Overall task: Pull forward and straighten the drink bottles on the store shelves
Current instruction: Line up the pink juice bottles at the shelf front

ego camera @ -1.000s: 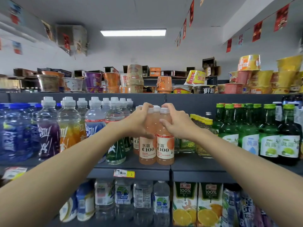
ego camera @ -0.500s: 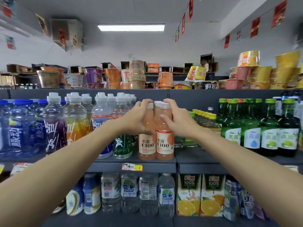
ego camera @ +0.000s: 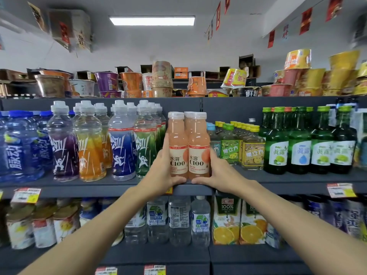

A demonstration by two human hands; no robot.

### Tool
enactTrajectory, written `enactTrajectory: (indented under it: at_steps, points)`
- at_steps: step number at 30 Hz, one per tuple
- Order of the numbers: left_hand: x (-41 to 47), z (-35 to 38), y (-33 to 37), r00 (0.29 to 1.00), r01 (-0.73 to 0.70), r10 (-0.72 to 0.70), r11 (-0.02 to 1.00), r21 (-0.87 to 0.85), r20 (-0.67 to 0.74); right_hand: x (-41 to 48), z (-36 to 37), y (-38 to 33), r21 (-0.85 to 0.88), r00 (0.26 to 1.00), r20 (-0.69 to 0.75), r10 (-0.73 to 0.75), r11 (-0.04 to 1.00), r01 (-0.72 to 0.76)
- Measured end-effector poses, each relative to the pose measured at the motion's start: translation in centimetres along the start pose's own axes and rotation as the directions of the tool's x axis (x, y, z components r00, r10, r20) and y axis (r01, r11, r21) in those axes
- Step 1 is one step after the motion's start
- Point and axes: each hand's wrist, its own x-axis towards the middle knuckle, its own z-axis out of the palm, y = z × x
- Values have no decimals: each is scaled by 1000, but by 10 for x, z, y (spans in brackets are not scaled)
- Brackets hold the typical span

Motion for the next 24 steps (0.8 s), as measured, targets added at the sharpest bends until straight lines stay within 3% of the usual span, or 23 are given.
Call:
enactTrajectory:
  at_steps: [6,17,24]
  points:
    - [0,-3,-5,999,7,-7,1000,-5,39,-4,7,6,39,1000,-17,21,999,-20]
    - [-11,10,-22,996,85,-84,996,28,-42,-4,1,8,88,998,17,53,995,-54]
    - [-11,6,-20,996,88,-88,996,-36,-15,-2,7,15,126,997,-1,76,989,-75]
